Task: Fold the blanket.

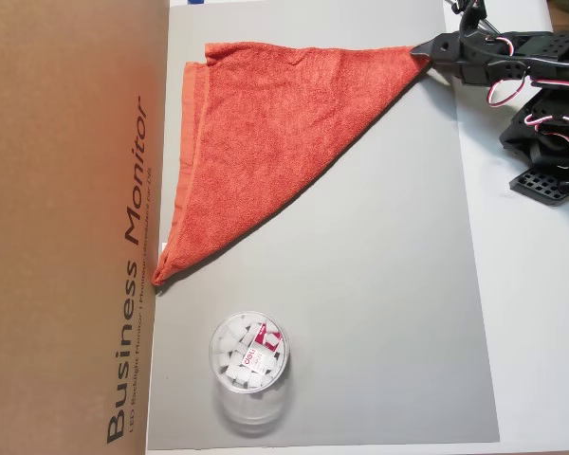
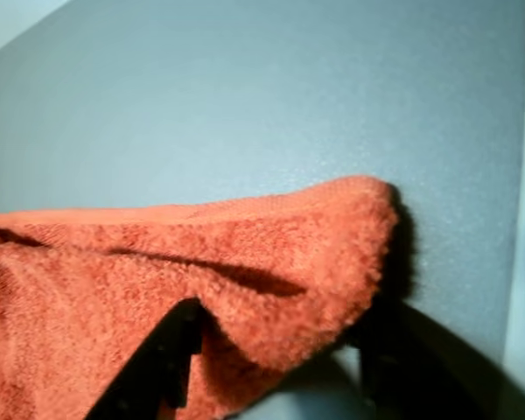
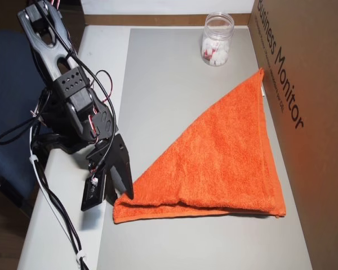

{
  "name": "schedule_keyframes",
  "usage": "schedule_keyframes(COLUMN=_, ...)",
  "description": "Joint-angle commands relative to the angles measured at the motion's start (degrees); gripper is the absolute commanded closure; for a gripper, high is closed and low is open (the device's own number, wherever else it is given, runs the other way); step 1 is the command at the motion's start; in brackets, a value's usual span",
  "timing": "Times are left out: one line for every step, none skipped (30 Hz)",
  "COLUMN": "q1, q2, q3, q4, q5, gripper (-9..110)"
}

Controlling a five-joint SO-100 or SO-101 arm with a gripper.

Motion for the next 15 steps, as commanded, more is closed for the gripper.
schedule_keyframes(q1=0.88, q2=-1.49, q3=-1.14, q4=-1.05, q5=-0.79, gripper=90)
schedule_keyframes(q1=0.97, q2=-2.11, q3=-1.14, q4=-1.05, q5=-0.79, gripper=91)
schedule_keyframes(q1=1.05, q2=-2.64, q3=-1.23, q4=-1.14, q5=-0.79, gripper=91)
schedule_keyframes(q1=1.05, q2=-3.25, q3=-1.23, q4=-2.2, q5=-0.79, gripper=92)
schedule_keyframes(q1=1.23, q2=-3.78, q3=-1.23, q4=-3.52, q5=-0.79, gripper=92)
schedule_keyframes(q1=1.23, q2=-4.48, q3=-1.23, q4=-4.92, q5=-0.79, gripper=92)
schedule_keyframes(q1=1.23, q2=-5.36, q3=-1.23, q4=-6.42, q5=-0.79, gripper=92)
schedule_keyframes(q1=1.23, q2=-6.24, q3=-1.23, q4=-8.0, q5=-0.79, gripper=92)
schedule_keyframes(q1=1.23, q2=-7.21, q3=-1.23, q4=-9.49, q5=-0.79, gripper=92)
schedule_keyframes(q1=1.23, q2=-8.17, q3=-1.23, q4=-10.81, q5=-0.79, gripper=92)
schedule_keyframes(q1=1.23, q2=-9.14, q3=-1.23, q4=-11.95, q5=-0.79, gripper=91)
schedule_keyframes(q1=1.23, q2=-9.93, q3=-1.23, q4=-12.92, q5=-0.79, gripper=91)
schedule_keyframes(q1=1.23, q2=-10.63, q3=-1.23, q4=-13.62, q5=-0.79, gripper=92)
schedule_keyframes(q1=1.32, q2=-11.25, q3=-1.23, q4=-14.41, q5=-0.79, gripper=92)
schedule_keyframes(q1=1.32, q2=-11.69, q3=-1.23, q4=-15.03, q5=-0.79, gripper=92)
